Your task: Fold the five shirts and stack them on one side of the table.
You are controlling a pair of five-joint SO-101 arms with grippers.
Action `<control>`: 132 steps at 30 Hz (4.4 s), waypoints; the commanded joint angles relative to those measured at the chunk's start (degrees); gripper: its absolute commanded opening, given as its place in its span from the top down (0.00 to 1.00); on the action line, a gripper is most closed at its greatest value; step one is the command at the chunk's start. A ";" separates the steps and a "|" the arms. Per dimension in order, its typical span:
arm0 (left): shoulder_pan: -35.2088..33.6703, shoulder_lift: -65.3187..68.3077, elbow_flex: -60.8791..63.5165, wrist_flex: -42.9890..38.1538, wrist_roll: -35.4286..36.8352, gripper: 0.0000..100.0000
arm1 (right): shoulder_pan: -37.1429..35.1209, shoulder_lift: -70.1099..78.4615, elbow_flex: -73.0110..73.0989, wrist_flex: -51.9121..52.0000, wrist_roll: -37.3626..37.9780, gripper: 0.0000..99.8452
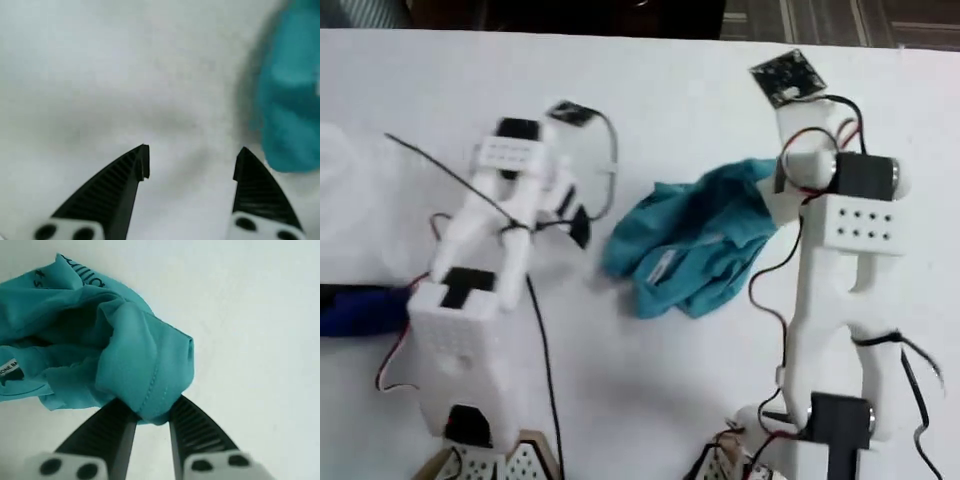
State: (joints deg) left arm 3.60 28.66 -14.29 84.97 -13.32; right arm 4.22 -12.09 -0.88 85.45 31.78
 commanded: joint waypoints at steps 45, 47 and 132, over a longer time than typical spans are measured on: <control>16.00 -0.26 11.21 -13.19 5.10 0.73 | 2.33 0.57 -0.18 -1.10 0.70 0.98; 15.91 -0.26 11.21 -13.19 5.01 0.81 | 2.33 0.57 -0.09 -1.10 0.70 0.98; -5.80 0.62 -1.98 -10.37 -17.58 0.77 | 0.04 5.93 1.41 -6.37 -9.05 0.85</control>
State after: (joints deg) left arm -1.93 29.80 -14.11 75.21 -31.43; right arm 3.96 -3.21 0.70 78.59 23.25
